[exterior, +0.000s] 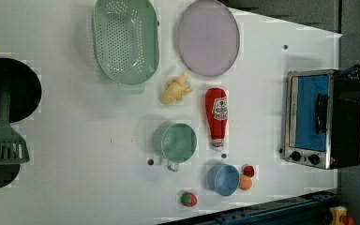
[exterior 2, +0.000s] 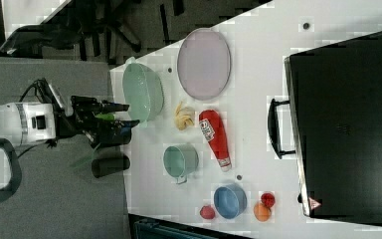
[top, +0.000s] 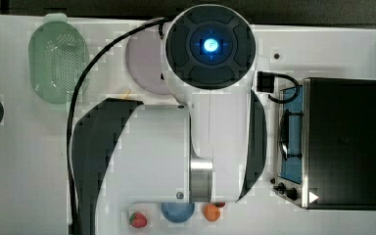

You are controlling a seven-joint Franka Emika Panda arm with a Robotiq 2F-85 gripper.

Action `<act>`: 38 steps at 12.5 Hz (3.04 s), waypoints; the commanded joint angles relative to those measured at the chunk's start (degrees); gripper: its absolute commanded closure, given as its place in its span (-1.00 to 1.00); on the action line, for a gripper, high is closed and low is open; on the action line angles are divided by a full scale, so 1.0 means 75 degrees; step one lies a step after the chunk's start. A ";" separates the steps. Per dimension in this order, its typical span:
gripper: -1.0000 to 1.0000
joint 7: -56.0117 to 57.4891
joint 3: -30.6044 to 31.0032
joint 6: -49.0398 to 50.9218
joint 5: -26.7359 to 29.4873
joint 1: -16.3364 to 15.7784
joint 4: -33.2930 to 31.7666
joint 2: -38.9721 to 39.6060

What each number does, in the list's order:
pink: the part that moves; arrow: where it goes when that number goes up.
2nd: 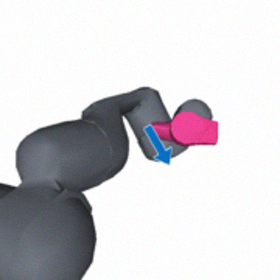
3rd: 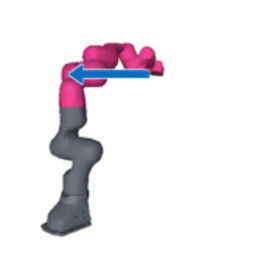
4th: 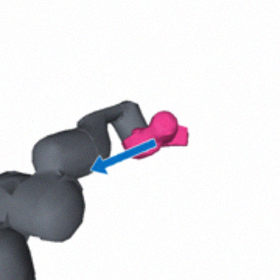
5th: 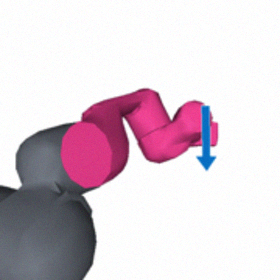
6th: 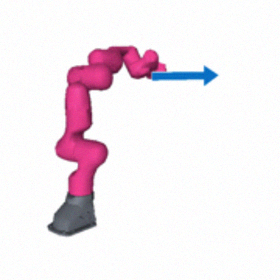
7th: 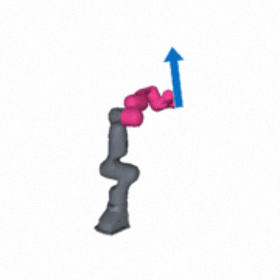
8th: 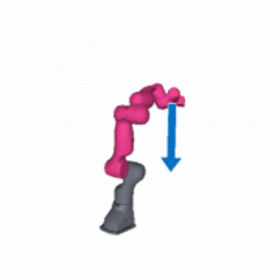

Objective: Flap open oven.

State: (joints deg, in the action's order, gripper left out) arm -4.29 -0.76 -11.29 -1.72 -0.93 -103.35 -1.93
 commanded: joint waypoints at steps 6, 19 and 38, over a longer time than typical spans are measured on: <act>-0.65 -0.0955 -0.0359 0.1445 -0.0127 0.0222 -0.2183 -0.3283; 0.65 0.4542 -0.1805 -0.0649 -0.0390 0.0438 -0.2866 -0.2250; 0.65 0.8930 -0.3324 -0.6081 -0.1058 0.0558 -0.4002 0.0968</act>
State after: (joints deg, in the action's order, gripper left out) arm 60.65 -25.54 -56.79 -9.62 2.92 -133.17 4.94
